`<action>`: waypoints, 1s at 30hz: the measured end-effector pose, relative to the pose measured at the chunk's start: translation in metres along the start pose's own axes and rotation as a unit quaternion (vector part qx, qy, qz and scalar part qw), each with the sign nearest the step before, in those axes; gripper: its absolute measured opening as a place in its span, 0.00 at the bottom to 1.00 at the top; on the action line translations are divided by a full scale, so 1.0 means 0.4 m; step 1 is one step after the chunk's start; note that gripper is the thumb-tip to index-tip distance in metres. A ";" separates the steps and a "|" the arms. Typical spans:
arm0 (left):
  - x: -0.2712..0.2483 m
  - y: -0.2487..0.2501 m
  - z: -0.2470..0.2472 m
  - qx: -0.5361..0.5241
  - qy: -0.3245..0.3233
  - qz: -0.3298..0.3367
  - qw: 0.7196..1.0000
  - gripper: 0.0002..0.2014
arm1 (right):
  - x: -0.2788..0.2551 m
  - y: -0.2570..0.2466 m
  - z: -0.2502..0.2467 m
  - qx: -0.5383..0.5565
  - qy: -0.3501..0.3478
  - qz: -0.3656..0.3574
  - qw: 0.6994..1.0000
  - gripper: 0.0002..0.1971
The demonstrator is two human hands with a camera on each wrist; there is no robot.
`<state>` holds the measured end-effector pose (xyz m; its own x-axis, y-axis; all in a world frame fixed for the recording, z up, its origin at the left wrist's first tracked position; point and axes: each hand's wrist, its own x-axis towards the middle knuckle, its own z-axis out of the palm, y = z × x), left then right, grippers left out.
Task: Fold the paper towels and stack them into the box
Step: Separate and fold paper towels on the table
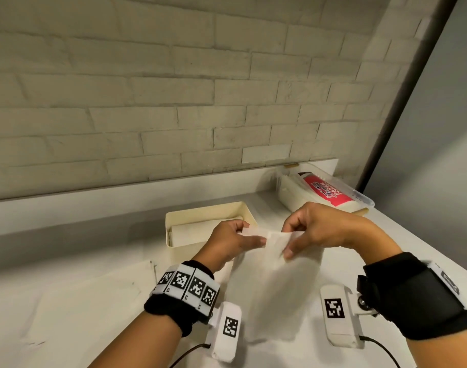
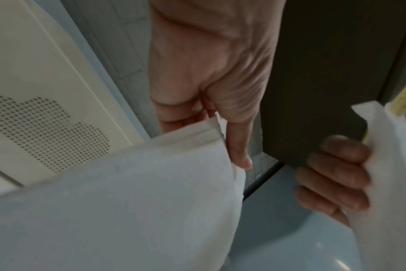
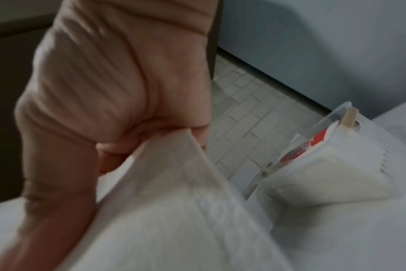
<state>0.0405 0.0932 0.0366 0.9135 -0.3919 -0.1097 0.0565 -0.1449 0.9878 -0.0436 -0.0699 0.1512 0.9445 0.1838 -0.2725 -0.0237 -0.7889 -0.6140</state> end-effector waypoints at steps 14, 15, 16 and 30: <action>-0.018 0.035 0.014 -0.120 -0.080 -0.003 0.989 0.12 | 0.069 0.066 0.057 0.103 0.200 -0.001 0.974 0.17; -0.022 0.036 0.007 -0.124 -0.097 -0.006 0.987 0.13 | 0.070 0.068 0.056 0.112 0.195 -0.007 0.974 0.19; -0.027 0.039 0.001 -0.125 -0.113 -0.006 0.986 0.14 | 0.069 0.069 0.056 0.116 0.190 -0.012 0.975 0.22; -0.030 0.079 -0.013 -0.094 -0.111 0.019 0.989 0.14 | 0.087 0.057 0.048 0.091 0.165 -0.024 0.982 0.14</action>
<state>0.0334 0.0981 0.0696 0.8064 -0.5869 -0.0723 0.1168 0.0382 0.9924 -0.0175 -0.0703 0.1133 1.0000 -0.0051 -0.0042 -0.0065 -0.6600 -0.7513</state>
